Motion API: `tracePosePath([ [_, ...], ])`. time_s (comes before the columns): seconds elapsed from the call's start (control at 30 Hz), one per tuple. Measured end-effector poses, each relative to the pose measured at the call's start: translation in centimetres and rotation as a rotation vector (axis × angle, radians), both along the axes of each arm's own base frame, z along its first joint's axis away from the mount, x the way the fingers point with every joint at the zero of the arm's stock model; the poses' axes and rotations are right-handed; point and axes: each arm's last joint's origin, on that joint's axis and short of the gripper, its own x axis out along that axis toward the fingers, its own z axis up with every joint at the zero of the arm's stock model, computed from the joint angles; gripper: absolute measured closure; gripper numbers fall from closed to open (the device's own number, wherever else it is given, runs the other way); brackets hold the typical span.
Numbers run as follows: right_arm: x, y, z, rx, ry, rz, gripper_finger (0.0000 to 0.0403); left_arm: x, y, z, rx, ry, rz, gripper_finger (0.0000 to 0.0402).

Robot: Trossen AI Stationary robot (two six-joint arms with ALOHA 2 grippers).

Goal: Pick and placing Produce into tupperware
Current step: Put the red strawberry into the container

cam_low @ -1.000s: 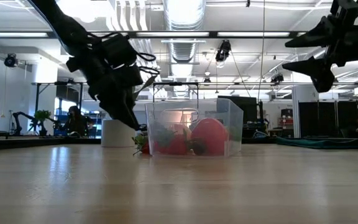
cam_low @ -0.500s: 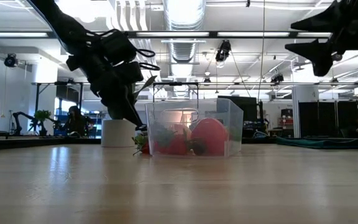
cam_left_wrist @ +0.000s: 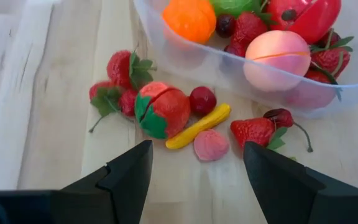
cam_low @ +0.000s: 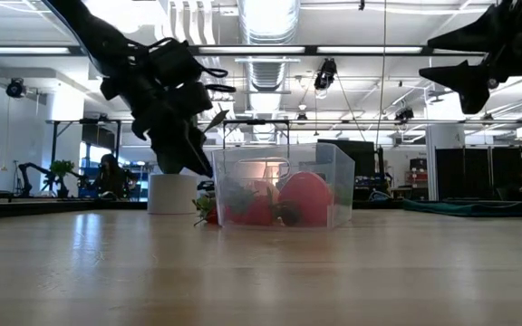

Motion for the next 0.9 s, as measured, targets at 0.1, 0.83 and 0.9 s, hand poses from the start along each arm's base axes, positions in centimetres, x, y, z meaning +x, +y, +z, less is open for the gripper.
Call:
tracePosePath([
  [0.1,0.1,0.0,-0.1,0.0,0.011,0.001,0.0167,0.5,-0.3,0.3,0.04,-0.045,-0.04,0.0164],
  [0.83,0.2,0.0,-0.2,-0.001,0.027,0.002,0.0167,5.1,-2.9,-1.7,0.121,-0.058,-0.131,0.0228],
  [0.9,0.2,0.0,-0.2,-0.001,0.027,0.002,0.0167,5.6,-3.3,-1.1,0.111,-0.08,-0.132,0.0229],
])
